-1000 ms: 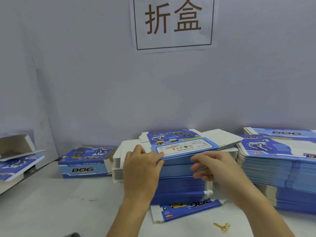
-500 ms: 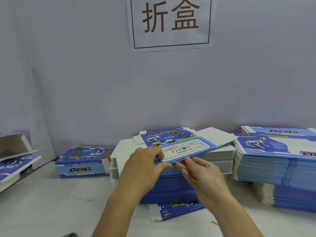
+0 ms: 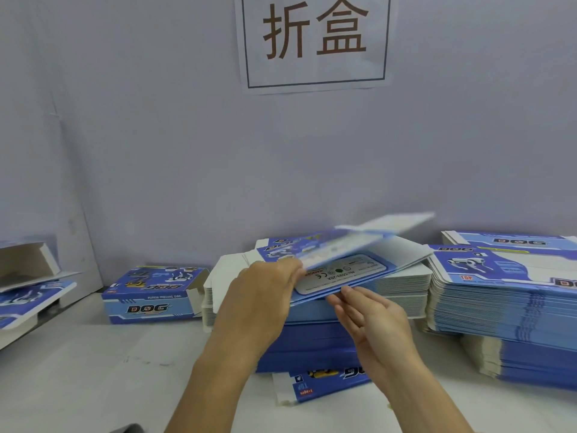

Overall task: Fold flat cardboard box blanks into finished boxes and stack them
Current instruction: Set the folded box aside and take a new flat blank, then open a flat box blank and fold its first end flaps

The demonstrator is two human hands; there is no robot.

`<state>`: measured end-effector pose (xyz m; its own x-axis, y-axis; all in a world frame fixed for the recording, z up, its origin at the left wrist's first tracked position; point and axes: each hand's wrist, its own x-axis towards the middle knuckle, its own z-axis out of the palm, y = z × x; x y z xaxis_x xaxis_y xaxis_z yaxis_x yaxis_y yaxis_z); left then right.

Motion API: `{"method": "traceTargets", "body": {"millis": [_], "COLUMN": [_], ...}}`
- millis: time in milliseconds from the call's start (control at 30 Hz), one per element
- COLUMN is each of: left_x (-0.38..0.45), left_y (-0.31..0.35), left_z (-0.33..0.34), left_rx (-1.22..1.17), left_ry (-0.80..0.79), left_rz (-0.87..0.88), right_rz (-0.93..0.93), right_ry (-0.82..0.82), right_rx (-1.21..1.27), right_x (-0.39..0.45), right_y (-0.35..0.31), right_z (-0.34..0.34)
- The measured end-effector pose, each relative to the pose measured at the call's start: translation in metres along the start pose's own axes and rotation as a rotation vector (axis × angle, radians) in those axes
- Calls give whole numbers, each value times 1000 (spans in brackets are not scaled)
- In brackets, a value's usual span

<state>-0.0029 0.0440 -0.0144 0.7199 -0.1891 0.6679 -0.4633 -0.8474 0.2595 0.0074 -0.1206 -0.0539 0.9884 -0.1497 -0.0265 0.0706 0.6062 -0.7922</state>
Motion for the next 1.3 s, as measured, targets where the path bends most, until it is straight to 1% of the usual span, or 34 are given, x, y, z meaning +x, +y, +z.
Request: {"method": "traceTargets", "body": {"millis": [67,100,167,233,267,300,367,433,500,567,600,633,667,733,767,800,833,867,933,967,1033,1067,1133,1200,1300], "left_x": [1,1,2,3,3,5,8,10,10,8,7,6,5,2,1,0,-1,-1,-1,0,2,2,2,0,0], "left_y": [-1,-1,0,6,9,12,16,16,17,26,32,39,47,61,67,70,71,70,63,59,47,42,32,26,25], "left_z": [-6,-11,-21,-29,-32,-36,-41,-44,-45,-43,-41,-38,-35,-27,-23,-20,-17,-16,-18,-18,-15,-13,-10,-7,-3], "left_rx": [12,10,-4,-72,-138,-219,-381,-469,-498,-565,-601,-640,-688,-777,-775,-730,-671,-625,-556,-490,-328,-280,-257,-221,-51], "left_ry": [210,334,598,800,868,913,944,920,873,794,737,662,572,353,248,164,108,90,143,190,252,257,224,172,79], "left_rz": [54,62,54,5,-35,-84,-188,-264,-266,-189,-126,-59,3,93,135,182,226,258,261,232,133,80,8,8,121], "right_rz": [-22,-33,-72,-153,-225,-309,-497,-706,-853,-939,-938,-881,-766,-532,-461,-434,-426,-422,-411,-407,-392,-383,-367,-342,-335], "right_ry": [42,68,124,153,160,160,158,176,142,65,11,-70,-189,-466,-556,-582,-537,-444,-228,-189,-182,-185,-213,-279,-341], "right_rx": [-54,-124,-380,-649,-723,-740,-688,-768,-893,-973,-974,-906,-758,-380,-234,-119,-41,17,59,51,-8,-59,-165,-279,-479], "right_x": [-1,-2,-2,-3,-5,-7,-15,-21,-26,-32,-35,-38,-42,-47,-47,-46,-47,-45,-41,-39,-38,-37,-36,-35,-37], "right_y": [-3,-5,-11,-19,-24,-30,-44,-55,-61,-65,-65,-64,-64,-68,-71,-74,-77,-79,-83,-84,-84,-83,-80,-76,-71], "right_z": [0,1,0,0,2,4,11,15,17,20,23,25,28,30,28,26,26,25,21,18,15,13,9,8,9]}}
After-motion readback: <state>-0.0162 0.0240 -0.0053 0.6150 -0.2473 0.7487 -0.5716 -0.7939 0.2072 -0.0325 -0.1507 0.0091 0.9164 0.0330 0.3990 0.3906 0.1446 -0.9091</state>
